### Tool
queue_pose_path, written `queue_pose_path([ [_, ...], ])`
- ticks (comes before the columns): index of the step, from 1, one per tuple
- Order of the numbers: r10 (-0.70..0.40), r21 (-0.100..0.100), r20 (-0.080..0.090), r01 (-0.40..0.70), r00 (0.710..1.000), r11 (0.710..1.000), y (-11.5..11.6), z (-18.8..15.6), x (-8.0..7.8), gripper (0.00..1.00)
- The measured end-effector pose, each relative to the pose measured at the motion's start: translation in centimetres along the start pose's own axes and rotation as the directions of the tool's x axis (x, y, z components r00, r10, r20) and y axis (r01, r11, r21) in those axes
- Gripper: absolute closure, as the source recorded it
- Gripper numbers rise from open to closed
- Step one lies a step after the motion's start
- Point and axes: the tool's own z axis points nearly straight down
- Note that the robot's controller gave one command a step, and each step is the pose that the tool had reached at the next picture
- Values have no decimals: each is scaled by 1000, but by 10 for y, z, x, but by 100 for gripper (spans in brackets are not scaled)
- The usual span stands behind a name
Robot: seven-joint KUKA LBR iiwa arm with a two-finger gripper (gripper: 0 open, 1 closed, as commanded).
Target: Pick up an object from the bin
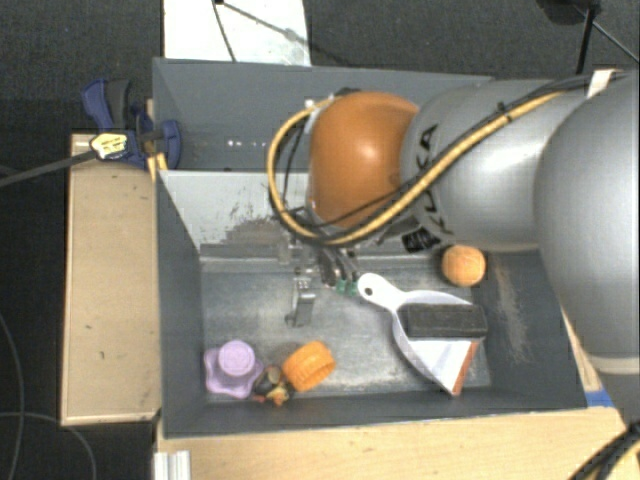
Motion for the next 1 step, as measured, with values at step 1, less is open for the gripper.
queue_pose_path([
  [1,4,-1,7,-4,1000,1000,-1,-5,-2,0],
])
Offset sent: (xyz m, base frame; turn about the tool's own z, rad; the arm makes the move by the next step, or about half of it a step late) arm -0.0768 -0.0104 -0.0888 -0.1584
